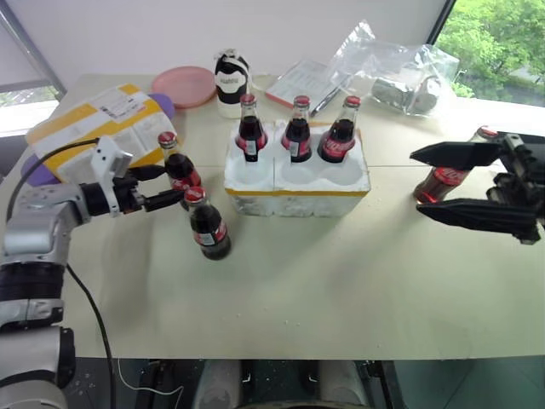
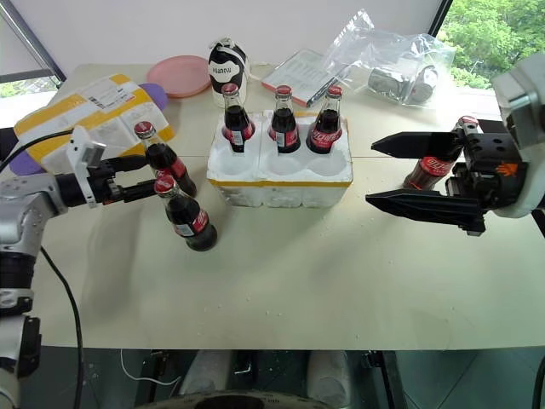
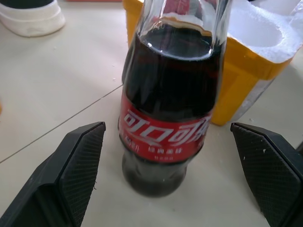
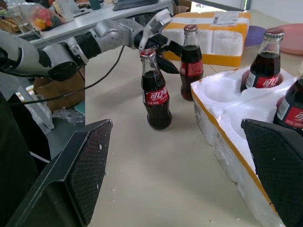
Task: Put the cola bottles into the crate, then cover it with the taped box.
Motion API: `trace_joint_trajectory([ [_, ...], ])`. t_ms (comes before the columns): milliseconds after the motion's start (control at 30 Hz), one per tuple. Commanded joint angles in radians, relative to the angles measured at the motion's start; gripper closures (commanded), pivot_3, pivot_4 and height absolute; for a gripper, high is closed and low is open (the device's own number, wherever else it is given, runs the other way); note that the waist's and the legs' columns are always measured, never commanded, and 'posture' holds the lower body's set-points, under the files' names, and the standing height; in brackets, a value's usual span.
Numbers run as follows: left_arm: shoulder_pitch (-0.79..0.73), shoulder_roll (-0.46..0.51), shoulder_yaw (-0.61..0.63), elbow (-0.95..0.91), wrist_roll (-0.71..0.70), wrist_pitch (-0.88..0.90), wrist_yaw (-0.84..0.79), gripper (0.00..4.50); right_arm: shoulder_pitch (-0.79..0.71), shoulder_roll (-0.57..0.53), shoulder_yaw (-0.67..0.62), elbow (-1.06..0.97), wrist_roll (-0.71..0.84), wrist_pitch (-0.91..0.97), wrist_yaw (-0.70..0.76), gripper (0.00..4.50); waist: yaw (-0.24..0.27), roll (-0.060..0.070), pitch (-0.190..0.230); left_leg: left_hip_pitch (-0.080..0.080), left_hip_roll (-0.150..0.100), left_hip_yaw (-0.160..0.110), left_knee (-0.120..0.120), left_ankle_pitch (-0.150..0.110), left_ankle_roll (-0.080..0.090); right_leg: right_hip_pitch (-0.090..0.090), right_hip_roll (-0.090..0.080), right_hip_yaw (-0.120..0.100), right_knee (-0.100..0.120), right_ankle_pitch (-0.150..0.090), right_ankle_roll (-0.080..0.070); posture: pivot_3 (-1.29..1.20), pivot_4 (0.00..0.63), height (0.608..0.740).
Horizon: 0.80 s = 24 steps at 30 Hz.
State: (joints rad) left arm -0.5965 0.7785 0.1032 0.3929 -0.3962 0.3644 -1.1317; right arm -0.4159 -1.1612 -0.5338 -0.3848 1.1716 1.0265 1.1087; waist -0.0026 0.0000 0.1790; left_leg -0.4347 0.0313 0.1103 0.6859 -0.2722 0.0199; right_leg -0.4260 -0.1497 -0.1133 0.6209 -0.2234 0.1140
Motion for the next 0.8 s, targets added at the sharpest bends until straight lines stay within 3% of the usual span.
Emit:
trace_joint_trajectory([
  [33,-0.053,-0.018,-0.007,0.041,0.027,-0.047,-0.007,0.06,-0.009,-0.005,-0.043,-0.041,0.067,0.004,-0.035,0.0,0.004,0.0,0.0,0.0,0.0,0.0,0.0,0.0,0.0,0.0,0.0,0.0,0.0,0.0,0.0,0.0,0.15,0.74],
  [367,-0.135,-0.096,-0.028,0.191,0.082,-0.128,-0.001,0.06,-0.039,-0.003,0.0,-0.057,0.116,-0.016,-0.095,0.0,0.016,-0.002,0.0,0.0,0.0,0.0,0.002,0.0,0.0,0.0,0.0,0.0,0.001,0.0,0.0,0.0,0.15,0.74],
  [467,-0.15,-0.099,-0.015,0.202,0.07,-0.119,-0.013,0.9,-0.037,0.001,0.007,-0.06,0.117,-0.025,-0.101,0.0,0.016,-0.003,0.0,0.0,0.0,-0.001,0.002,0.0,0.001,0.0,0.0,0.0,0.001,0.0,0.0,0.0,0.15,0.74],
  [533,-0.156,-0.096,-0.008,0.199,0.064,-0.103,-0.015,1.71,-0.034,0.004,0.009,-0.06,0.116,-0.03,-0.104,0.0,0.015,-0.003,0.0,0.0,0.0,0.0,0.003,0.0,0.001,0.0,0.0,0.0,0.002,0.0,0.0,0.0,0.15,0.74],
  [800,-0.205,-0.043,0.008,0.12,-0.002,0.045,-0.109,1.68,-0.023,0.018,0.027,-0.062,0.1,-0.056,-0.117,0.0,0.014,-0.003,0.001,-0.003,0.001,-0.001,0.009,-0.004,0.006,0.0,0.0,0.0,0.005,0.0,0.0,0.0,0.15,0.74],
])
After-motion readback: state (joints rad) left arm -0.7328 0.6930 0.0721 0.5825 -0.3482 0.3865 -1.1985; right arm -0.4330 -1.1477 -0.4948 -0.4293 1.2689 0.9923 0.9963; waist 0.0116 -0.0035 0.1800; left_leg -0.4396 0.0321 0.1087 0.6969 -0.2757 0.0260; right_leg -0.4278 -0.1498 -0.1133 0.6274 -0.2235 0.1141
